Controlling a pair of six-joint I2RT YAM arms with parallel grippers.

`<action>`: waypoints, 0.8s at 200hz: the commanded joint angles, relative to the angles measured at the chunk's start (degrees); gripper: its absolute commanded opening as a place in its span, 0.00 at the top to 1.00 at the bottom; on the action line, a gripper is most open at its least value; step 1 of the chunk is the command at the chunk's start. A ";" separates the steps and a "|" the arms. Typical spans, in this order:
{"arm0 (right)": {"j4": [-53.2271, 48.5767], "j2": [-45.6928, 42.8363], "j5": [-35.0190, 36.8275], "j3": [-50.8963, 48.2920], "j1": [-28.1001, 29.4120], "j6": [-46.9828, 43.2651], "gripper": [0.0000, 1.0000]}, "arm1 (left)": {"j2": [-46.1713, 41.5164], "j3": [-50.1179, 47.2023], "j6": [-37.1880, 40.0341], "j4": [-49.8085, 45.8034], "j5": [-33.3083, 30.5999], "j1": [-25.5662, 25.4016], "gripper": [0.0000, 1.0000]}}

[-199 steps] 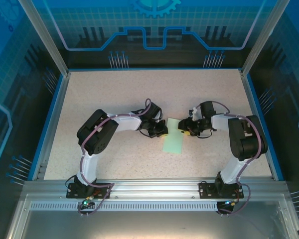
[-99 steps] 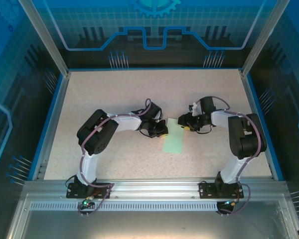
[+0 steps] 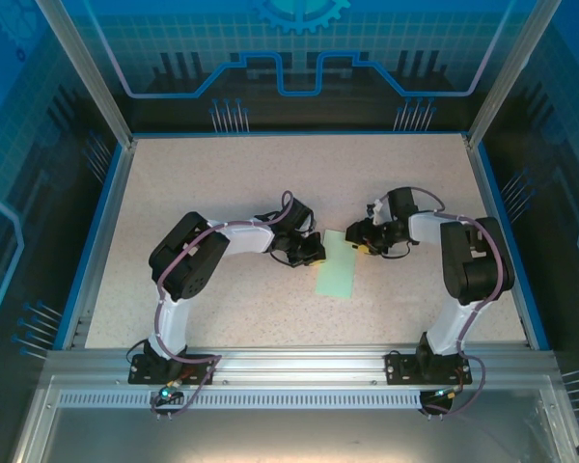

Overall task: Fold a paper plane with a square sheet of paper (pick it up from the middle)
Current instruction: Fold the square sheet of paper in half at the center of the table.

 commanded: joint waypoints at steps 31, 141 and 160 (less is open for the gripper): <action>-0.11 4.39 0.93 2.41 -1.60 -0.16 0.54 | 2.26 -0.36 1.31 -6.39 -1.82 -0.74 1.00; -3.43 1.81 -0.37 7.46 -2.54 0.20 0.54 | 1.93 -0.76 1.31 -6.61 -2.08 -0.82 1.00; -2.88 3.48 -1.18 8.07 -2.75 0.51 0.54 | 1.98 -0.72 1.29 -6.61 -2.00 -0.83 1.00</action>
